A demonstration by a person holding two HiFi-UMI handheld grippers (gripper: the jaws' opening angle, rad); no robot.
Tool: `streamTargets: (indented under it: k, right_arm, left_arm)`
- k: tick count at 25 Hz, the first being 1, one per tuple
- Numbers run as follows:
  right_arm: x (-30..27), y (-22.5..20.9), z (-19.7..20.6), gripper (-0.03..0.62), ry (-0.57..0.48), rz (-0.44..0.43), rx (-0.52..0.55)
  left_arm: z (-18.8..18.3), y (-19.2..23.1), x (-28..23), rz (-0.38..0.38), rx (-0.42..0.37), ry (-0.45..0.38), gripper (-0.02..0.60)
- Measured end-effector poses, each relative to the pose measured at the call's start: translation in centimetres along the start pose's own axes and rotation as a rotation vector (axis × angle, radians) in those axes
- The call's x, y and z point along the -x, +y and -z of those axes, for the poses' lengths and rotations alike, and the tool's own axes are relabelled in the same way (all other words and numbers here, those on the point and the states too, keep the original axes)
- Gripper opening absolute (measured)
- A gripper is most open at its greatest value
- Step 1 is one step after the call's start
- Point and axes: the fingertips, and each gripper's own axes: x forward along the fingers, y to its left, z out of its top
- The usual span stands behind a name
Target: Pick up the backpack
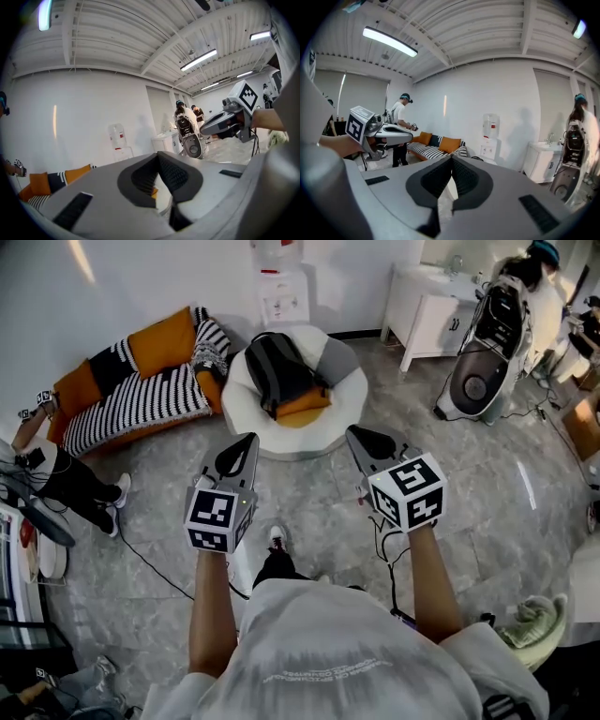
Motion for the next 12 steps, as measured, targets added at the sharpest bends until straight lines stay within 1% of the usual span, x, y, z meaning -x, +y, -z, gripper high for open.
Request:
streamTargets:
  k: [3, 8, 12]
  right_arm:
    - [0.3, -0.1, 0.3, 0.002, 0.01, -0.018, -0.033]
    - [0.6, -2.6, 0.0, 0.002, -0.005, 0.059, -0.051]
    - [0.1, -3.9, 0.2, 0.002, 0.01, 0.065, -0.079]
  left_arm:
    - [-0.1, -0.4, -0.4, 0.001, 0.004, -0.001, 0.023]
    - [-0.4, -0.4, -1.8, -0.011, 0.006, -0.004, 0.023]
    - [-0.4, 0.1, -3.5, -0.014, 0.025, -0.009, 0.023]
